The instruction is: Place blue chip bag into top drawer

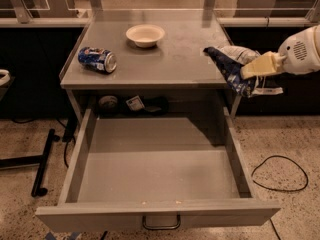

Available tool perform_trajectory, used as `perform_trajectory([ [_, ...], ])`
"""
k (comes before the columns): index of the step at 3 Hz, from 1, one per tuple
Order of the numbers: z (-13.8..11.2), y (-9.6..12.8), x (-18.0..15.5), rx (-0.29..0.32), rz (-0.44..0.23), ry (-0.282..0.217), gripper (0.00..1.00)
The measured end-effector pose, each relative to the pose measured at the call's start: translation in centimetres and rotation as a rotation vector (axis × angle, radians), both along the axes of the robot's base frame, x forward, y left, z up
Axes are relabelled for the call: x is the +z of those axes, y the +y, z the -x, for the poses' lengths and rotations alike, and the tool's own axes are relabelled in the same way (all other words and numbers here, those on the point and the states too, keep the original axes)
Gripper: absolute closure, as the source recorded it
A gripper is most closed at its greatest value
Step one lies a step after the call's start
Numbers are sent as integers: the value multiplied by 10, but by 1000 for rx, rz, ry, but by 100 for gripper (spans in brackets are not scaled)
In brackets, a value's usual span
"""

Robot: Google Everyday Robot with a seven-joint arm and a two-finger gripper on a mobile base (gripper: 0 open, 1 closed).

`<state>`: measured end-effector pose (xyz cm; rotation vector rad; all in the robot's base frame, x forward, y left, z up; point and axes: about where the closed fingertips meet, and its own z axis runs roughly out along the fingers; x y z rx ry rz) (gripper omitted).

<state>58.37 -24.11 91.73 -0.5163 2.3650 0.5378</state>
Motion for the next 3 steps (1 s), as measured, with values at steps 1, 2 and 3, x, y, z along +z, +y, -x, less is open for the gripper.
perform_trajectory([
  [1, 8, 4, -5, 58, 26, 6, 100],
  [2, 7, 4, -5, 56, 25, 6, 100],
  [3, 17, 19, -16, 107, 11, 9, 100],
])
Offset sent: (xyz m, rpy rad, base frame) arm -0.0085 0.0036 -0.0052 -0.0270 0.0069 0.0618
